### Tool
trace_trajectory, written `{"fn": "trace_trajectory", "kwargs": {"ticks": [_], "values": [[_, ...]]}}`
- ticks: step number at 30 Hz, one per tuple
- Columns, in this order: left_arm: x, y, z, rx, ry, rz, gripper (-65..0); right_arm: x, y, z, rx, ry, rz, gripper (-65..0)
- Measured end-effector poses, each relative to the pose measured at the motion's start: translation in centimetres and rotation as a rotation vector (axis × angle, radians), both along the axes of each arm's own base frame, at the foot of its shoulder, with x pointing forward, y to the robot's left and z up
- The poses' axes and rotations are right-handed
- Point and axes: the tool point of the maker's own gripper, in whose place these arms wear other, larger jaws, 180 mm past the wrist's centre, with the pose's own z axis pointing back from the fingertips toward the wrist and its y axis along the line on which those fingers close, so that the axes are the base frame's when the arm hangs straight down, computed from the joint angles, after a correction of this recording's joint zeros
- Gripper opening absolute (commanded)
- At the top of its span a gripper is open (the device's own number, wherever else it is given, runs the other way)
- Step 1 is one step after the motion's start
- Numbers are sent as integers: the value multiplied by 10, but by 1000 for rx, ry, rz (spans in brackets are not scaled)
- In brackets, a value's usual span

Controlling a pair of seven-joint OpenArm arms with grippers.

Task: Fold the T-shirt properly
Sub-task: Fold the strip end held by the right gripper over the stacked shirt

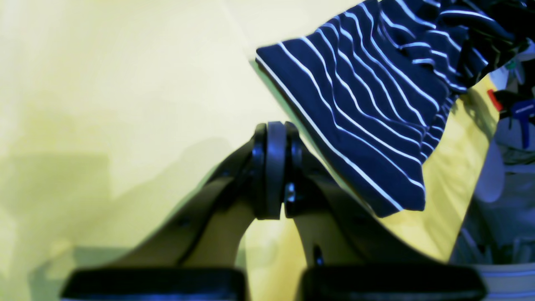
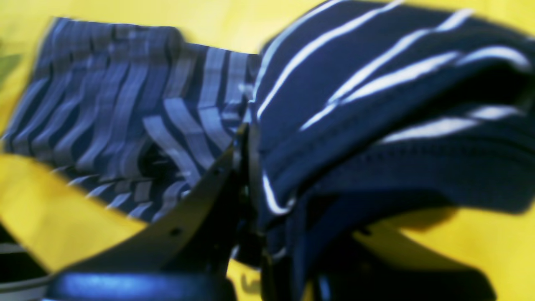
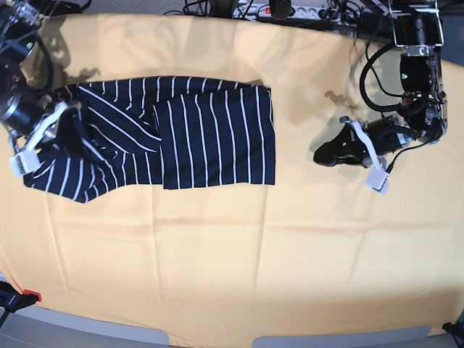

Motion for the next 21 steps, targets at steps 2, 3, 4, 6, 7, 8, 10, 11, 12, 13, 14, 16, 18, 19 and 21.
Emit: {"fn": "trace_trajectory", "kwargs": {"ticks": [2,3,4,6,7,8,10,11,12,13,14,16,18,19,21], "values": [[0,0,0,1,2,-1,-650,-5,21,5,46,-35,25,-650],[0,0,0,0,1,-1,-650,-6,32,11,84,-61,39,-650],[0,0,0,0,-1,-1,-650,-7,43,17,126,-90,56,-650],[0,0,0,0,2,0,-650,-10,62,27,199,-139,89,-650],[-2,0,-1,0,5,-1,-650,-10,71,30,234,-156,106,-650],[-2,0,-2,1,8,0,-650,-9,81,31,258,-160,124,-650],[-3,0,-3,1,11,-1,-650,-5,103,34,294,-169,180,-650],[-4,0,-4,0,13,0,-650,-4,115,36,314,-174,212,-650],[-4,0,-4,0,14,0,-650,-3,128,38,335,-177,244,-650],[-5,0,-5,0,16,0,-650,-3,140,38,345,-173,270,-650],[-6,0,-5,-1,19,0,-650,-1,149,36,336,-168,284,-650],[-7,0,-6,1,22,-1,-650,9,160,30,275,-174,284,-650],[-7,0,-6,1,22,-1,-650,19,170,32,261,-206,282,-650],[-7,0,-6,0,22,0,-650,22,177,32,274,-211,290,-650],[-7,2,-7,5,24,-1,-650,24,192,22,296,-175,316,-650]]}}
